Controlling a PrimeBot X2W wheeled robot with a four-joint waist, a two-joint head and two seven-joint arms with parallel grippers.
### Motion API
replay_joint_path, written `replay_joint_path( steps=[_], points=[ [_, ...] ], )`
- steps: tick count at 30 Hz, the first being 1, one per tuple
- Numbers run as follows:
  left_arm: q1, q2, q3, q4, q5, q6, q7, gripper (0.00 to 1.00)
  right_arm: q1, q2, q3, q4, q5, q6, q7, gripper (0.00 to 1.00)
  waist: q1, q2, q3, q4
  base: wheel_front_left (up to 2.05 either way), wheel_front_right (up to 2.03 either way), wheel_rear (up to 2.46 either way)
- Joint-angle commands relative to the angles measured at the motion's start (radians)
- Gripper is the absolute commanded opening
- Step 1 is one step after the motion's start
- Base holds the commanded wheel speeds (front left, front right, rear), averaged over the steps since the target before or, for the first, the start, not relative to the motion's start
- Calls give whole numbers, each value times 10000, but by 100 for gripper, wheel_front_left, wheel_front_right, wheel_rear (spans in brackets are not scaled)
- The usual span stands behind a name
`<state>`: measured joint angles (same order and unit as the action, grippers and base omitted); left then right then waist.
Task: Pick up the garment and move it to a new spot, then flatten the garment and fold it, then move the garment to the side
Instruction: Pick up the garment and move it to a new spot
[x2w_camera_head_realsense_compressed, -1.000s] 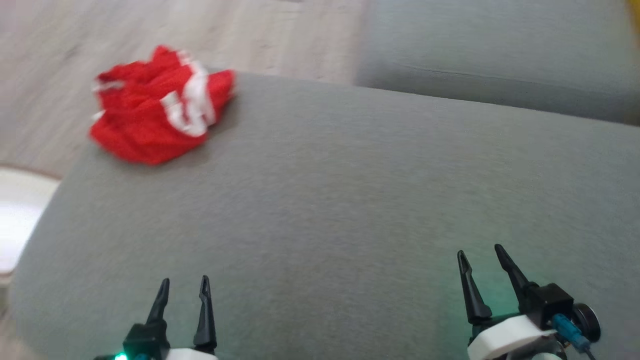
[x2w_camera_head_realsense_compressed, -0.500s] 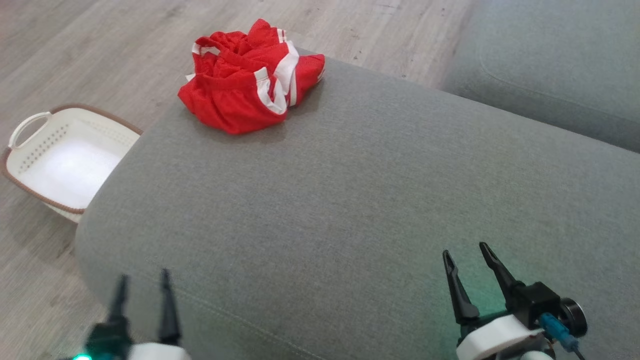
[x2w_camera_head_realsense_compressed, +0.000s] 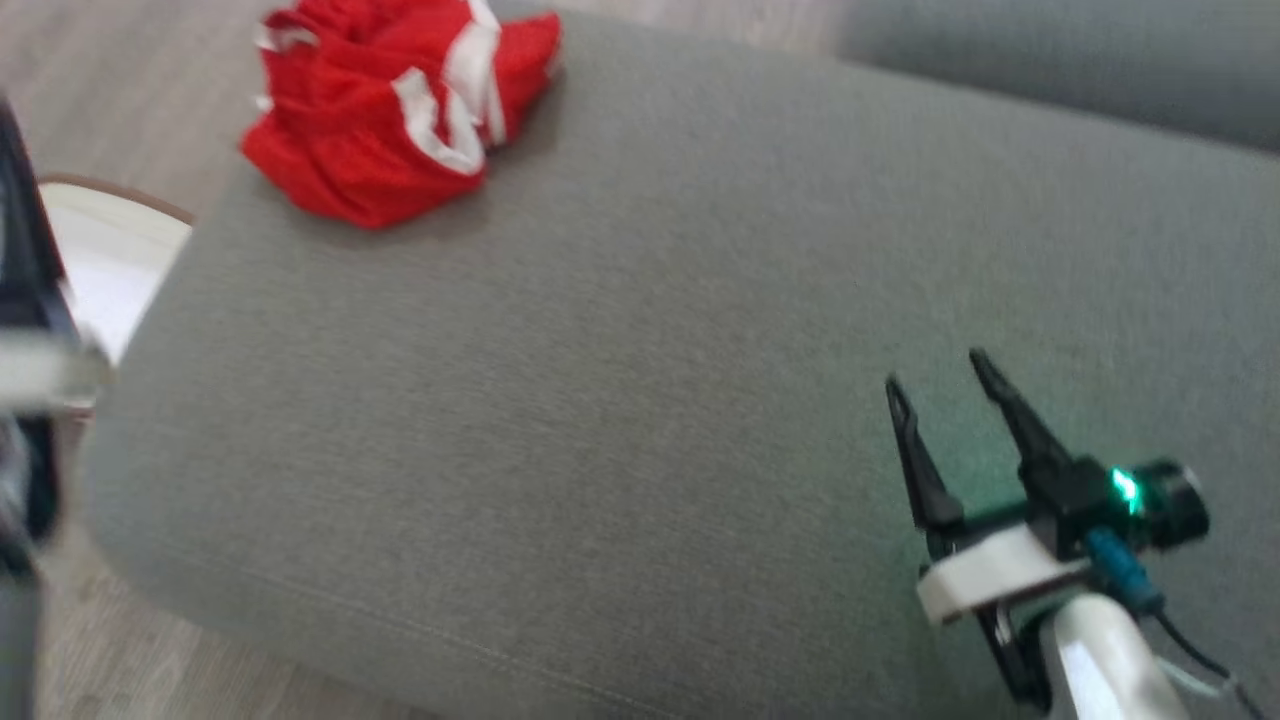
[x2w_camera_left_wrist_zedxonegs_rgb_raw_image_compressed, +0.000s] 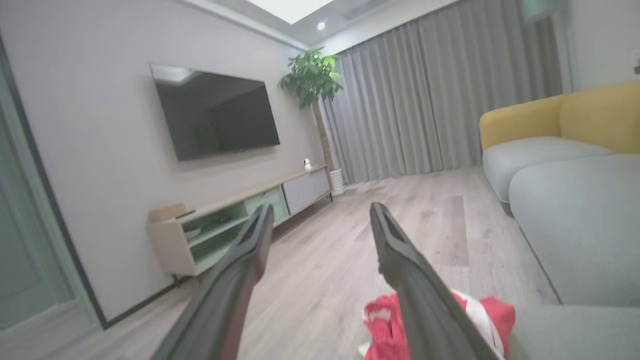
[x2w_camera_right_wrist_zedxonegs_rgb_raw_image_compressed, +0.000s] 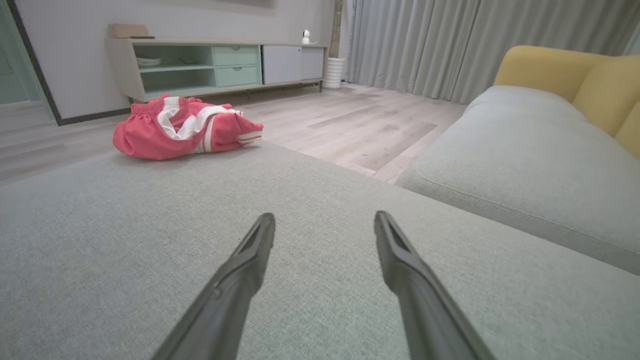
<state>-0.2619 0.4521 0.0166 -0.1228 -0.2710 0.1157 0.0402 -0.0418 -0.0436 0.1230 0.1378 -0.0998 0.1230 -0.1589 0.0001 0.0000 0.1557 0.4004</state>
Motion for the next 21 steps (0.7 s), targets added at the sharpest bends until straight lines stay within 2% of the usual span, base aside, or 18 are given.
replay_joint_path(
  steps=[1,5,6,9,10,15,21],
  points=[
    [-1647,752,272,-3,-94,-332,433,100,-704,-66,269,-661,-236,77,184,100,-1,0,1043,-735,0,0,0],
    [-3876,1173,64,1130,-273,-737,1154,100,-1223,-66,577,-1160,-536,77,554,100,-1,0,1947,-1372,0,0,0],
    [-3876,1173,64,1130,-273,-737,1154,100,-1223,-66,577,-1160,-536,77,554,100,-1,0,1947,-1372,0,0,0],
    [-5007,1318,-203,2290,-356,-1053,1554,100,-1484,-66,662,-1501,-741,77,716,100,-1,0,2518,-1772,0,0,0],
    [-5462,1333,-401,3150,-440,-1293,1768,100,-1575,-66,659,-1675,-833,77,788,100,-1,0,2822,-1988,0,0,0],
    [-5895,1395,-1041,5109,-274,-1759,2080,100,-1543,-66,508,-1941,-948,77,888,100,-1,0,3332,-2344,0,0,0],
    [-6050,1356,-1386,6743,-284,-1976,2056,100,-1480,-66,477,-2104,-970,77,897,100,-1,0,3707,-2602,0,0,0]
  ],
)
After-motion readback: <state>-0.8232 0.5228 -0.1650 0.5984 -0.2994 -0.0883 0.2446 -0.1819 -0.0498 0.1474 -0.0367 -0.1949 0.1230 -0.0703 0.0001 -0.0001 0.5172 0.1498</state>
